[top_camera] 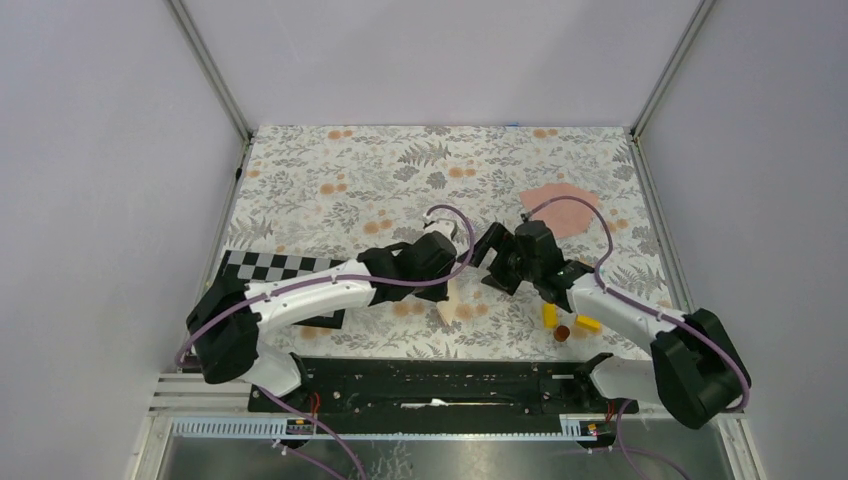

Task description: Place the letter into the envelope and seal it

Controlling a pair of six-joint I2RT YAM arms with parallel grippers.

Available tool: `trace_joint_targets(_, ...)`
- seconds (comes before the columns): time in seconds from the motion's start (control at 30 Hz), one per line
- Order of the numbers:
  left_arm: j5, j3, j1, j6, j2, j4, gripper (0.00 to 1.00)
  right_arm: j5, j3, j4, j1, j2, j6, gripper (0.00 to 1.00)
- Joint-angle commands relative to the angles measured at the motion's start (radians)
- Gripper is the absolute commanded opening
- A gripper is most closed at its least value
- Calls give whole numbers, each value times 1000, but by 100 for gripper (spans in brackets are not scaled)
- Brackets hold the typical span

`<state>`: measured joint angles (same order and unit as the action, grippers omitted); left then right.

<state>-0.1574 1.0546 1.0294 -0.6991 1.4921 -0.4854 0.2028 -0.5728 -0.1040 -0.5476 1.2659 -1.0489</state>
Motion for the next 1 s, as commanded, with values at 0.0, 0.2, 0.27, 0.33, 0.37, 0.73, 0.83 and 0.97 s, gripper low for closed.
trace_joint_targets(0.0,-94,9,6,89,-84,104,0,-48,-112,156,-8,-95,-6,99)
trace_joint_targets(0.2,-185,-40,6,224,-131,233,0,-41,-199,241,-7,-93,-18,99)
trace_joint_targets(0.27,-179,-71,6,266,-144,291,0,-32,-229,258,-6,-86,-25,99)
trace_joint_targets(0.33,-166,-102,6,284,-165,351,0,-36,-269,292,-6,-82,-11,99)
trace_joint_targets(0.37,-155,-111,6,287,-174,375,0,-46,-284,306,-6,-83,12,99)
trace_joint_targets(0.73,227,-162,-181,121,-213,476,0,23,-174,167,41,-229,364,99)
trace_joint_targets(0.83,367,-184,-250,72,-237,539,0,109,-105,49,43,-260,406,99)
trace_joint_targets(0.97,537,-205,-318,1,-277,628,0,201,-81,-23,43,-261,461,99)
